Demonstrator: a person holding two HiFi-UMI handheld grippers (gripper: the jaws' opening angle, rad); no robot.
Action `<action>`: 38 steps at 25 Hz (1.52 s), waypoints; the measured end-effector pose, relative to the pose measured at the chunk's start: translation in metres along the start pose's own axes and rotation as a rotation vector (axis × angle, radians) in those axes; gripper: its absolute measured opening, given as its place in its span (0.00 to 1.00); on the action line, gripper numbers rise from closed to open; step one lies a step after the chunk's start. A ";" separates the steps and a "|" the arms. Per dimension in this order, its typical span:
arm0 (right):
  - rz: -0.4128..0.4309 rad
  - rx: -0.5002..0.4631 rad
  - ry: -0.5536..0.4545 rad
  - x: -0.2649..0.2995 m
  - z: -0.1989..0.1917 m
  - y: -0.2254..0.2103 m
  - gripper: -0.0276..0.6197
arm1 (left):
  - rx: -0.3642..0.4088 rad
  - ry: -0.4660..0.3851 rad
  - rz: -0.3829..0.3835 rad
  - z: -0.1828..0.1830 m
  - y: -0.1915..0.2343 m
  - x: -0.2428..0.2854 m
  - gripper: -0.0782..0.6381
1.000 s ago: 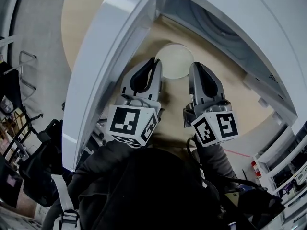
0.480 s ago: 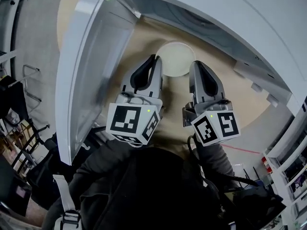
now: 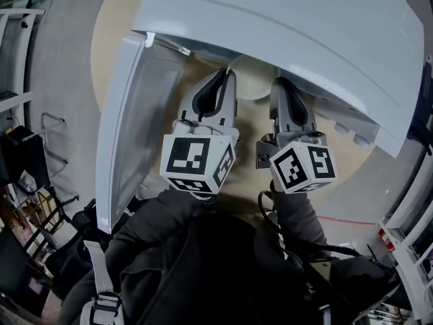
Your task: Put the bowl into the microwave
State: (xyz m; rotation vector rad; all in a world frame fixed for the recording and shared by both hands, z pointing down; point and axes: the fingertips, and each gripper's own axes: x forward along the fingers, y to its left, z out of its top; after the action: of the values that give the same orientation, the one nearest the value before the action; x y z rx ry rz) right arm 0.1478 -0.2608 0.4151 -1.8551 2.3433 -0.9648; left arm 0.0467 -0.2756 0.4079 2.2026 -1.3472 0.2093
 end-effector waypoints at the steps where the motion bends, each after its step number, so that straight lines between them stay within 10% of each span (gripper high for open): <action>1: -0.005 0.004 -0.008 0.005 0.004 -0.001 0.06 | 0.001 -0.004 -0.003 0.004 0.001 0.005 0.16; 16: -0.096 0.052 -0.052 0.050 0.024 -0.036 0.07 | 0.028 -0.027 -0.035 0.021 0.005 0.068 0.16; 38: -0.103 -0.190 -0.132 0.033 0.015 -0.015 0.24 | 0.102 -0.171 0.050 0.020 0.003 0.037 0.18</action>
State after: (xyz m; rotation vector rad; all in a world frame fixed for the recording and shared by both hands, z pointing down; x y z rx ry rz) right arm 0.1564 -0.2979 0.4216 -2.0542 2.3547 -0.6223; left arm 0.0587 -0.3157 0.4068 2.3171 -1.5148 0.1118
